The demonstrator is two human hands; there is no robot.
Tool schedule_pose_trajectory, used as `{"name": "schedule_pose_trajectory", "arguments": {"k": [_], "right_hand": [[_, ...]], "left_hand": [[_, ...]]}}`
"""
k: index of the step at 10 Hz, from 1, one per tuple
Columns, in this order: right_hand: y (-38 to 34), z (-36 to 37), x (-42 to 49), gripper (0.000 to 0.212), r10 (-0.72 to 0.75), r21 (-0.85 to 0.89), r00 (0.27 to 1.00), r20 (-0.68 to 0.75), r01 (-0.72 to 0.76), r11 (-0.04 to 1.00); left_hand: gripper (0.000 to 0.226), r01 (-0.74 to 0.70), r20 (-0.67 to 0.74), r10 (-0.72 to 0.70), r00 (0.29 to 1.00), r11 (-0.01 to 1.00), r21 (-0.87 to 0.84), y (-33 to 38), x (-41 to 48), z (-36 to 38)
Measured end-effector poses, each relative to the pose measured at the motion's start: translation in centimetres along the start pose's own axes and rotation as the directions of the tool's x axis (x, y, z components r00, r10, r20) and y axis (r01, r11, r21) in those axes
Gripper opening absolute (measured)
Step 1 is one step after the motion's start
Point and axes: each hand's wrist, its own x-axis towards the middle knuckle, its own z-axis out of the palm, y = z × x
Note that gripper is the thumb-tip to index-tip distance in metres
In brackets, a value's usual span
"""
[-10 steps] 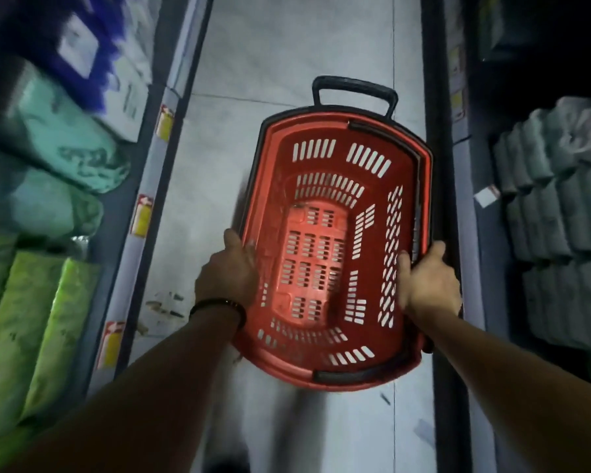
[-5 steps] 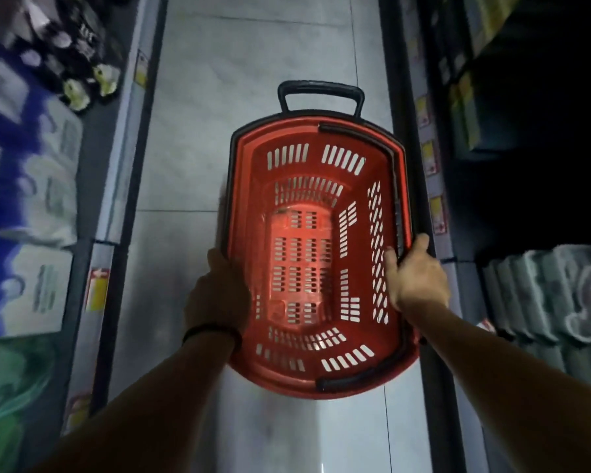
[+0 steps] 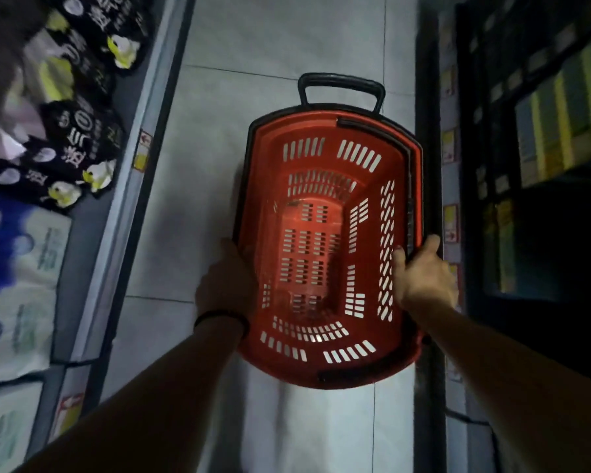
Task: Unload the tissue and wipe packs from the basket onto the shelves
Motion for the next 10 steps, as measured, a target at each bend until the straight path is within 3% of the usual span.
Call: {"name": "schedule_pose_trajectory", "arguments": {"k": [5,7,8,9,10], "right_hand": [[-14.8,-6.2,20.6,0.070,0.040,-0.087,0.997,-0.061,-0.045,0.995],[-15.8,-7.0,22.8,0.066,0.038,-0.108,0.999,-0.016,-0.040,0.993],[-16.0,-8.5,23.0,0.071,-0.025,-0.127,0.997,0.078,0.034,0.991],[-16.4,-10.6,23.7,0.085,0.008,-0.056,0.967,0.256,0.007,0.998],[-18.1,-13.6,23.3,0.096,-0.030,-0.104,0.962,0.273,0.060,0.993]], "left_hand": [[0.037,-0.024,-0.028,0.022,0.999,0.998,-0.061,15.9,20.5,-4.1],[0.043,-0.009,0.008,0.010,1.000,0.997,-0.077,17.5,22.3,-4.6],[0.042,0.009,0.057,-0.001,0.998,0.990,-0.141,17.5,22.5,-4.7],[0.064,0.038,0.204,0.003,0.979,0.980,-0.196,17.6,23.1,-5.5],[0.086,0.128,0.254,-0.048,0.966,0.942,-0.310,19.5,22.3,-9.6]]}}
